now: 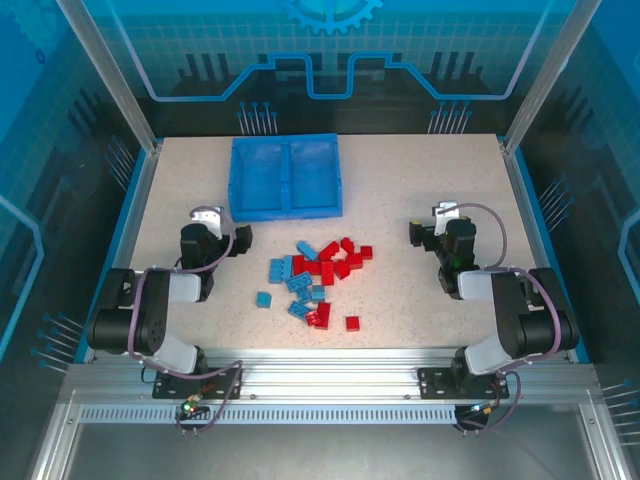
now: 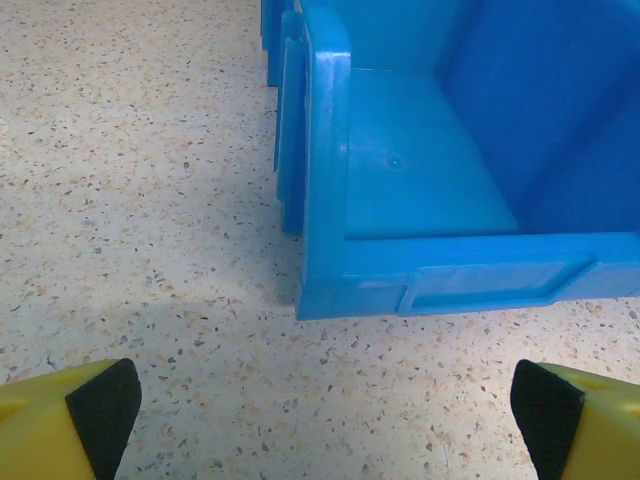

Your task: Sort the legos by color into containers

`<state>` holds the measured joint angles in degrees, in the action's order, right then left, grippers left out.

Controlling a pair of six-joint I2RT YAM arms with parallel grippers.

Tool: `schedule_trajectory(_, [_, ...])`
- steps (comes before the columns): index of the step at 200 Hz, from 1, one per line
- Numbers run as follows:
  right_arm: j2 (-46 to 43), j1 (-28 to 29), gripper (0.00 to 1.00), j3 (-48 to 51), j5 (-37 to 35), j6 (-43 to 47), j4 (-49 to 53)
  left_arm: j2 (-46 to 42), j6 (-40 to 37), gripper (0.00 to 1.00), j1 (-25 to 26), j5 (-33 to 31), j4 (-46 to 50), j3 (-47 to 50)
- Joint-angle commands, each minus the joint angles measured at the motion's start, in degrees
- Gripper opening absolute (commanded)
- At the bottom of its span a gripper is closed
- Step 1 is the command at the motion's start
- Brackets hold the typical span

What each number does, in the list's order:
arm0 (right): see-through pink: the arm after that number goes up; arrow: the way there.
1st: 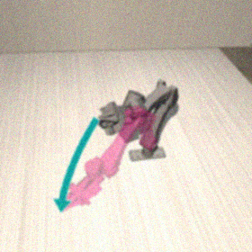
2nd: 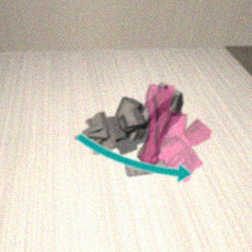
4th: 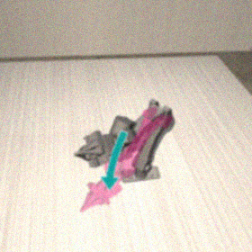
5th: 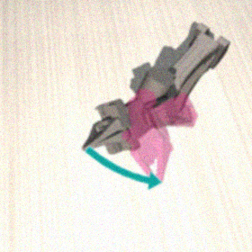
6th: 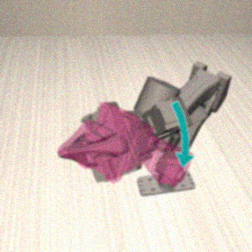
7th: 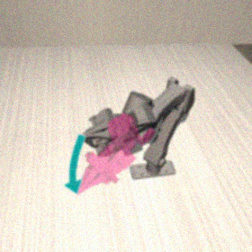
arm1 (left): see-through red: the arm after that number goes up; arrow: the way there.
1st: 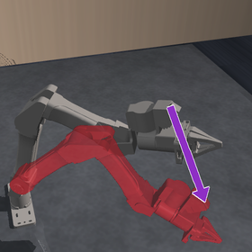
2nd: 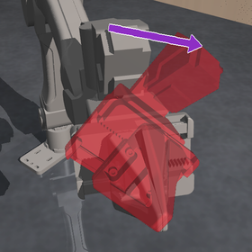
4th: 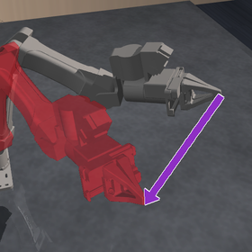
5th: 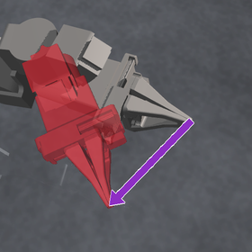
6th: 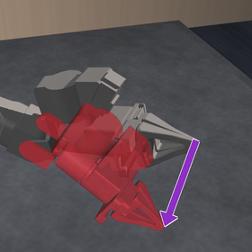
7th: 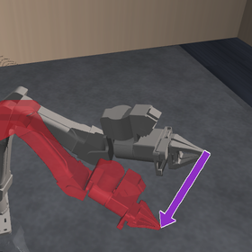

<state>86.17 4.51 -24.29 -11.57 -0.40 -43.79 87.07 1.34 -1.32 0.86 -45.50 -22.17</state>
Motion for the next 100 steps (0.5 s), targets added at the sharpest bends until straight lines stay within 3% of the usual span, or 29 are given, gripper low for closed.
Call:
schedule_trajectory(1, [0.1, 0.3, 1.0, 0.6, -0.1, -0.7, -1.7, -0.1, -1.0, 0.99, 0.2, -0.4, -0.8, -1.3])
schedule_trajectory(100, [0.1, 0.3, 1.0, 0.6, 0.1, -0.8, -1.5, -0.1, -1.0, 0.99, 0.3, -0.5, -0.8, -1.2])
